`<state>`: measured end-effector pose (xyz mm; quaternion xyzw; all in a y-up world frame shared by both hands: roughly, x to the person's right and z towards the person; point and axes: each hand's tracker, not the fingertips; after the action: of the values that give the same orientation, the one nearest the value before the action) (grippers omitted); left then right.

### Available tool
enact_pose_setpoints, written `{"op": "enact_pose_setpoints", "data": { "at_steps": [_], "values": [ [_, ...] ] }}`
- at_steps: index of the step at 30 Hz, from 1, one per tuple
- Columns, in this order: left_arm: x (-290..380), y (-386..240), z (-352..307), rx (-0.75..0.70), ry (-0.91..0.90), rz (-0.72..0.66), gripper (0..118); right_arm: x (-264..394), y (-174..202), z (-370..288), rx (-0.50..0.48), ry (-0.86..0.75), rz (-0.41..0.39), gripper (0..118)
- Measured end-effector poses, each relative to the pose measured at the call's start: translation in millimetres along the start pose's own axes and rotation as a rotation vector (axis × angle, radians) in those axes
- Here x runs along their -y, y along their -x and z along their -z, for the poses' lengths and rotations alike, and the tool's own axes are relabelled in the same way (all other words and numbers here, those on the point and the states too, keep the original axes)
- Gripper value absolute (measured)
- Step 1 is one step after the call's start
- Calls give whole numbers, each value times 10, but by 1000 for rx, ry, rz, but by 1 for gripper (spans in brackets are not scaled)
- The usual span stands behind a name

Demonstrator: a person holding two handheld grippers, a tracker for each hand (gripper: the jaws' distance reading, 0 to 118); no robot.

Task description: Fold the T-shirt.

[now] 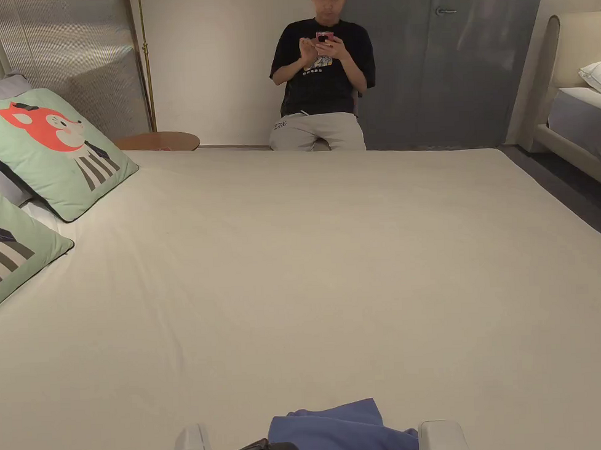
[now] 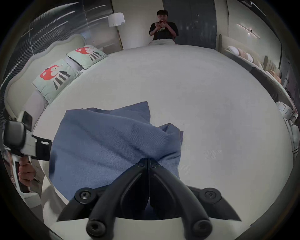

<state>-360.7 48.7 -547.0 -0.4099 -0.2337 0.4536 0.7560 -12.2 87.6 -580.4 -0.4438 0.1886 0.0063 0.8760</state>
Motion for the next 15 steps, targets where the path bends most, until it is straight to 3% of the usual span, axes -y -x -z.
{"op": "enact_pose_setpoints", "data": {
  "at_steps": [3,4,6,7,12,15],
  "values": [
    [-14,64,229,19,71,-6,104,1,-59,25,-21,-3,45,1],
    [47,-27,282,18,73,-6,92,6,-76,18,-27,-4,58,1],
    [106,-111,344,-60,25,15,44,22,-110,-6,-34,-13,68,1],
    [103,-115,365,-129,18,32,36,30,-121,-27,-37,-17,70,1],
    [137,-292,148,-53,40,-37,26,19,-140,-154,-93,-68,146,1],
    [110,-391,-143,-64,3,-14,26,-89,-7,-191,-86,-118,116,1]
  ]
}}
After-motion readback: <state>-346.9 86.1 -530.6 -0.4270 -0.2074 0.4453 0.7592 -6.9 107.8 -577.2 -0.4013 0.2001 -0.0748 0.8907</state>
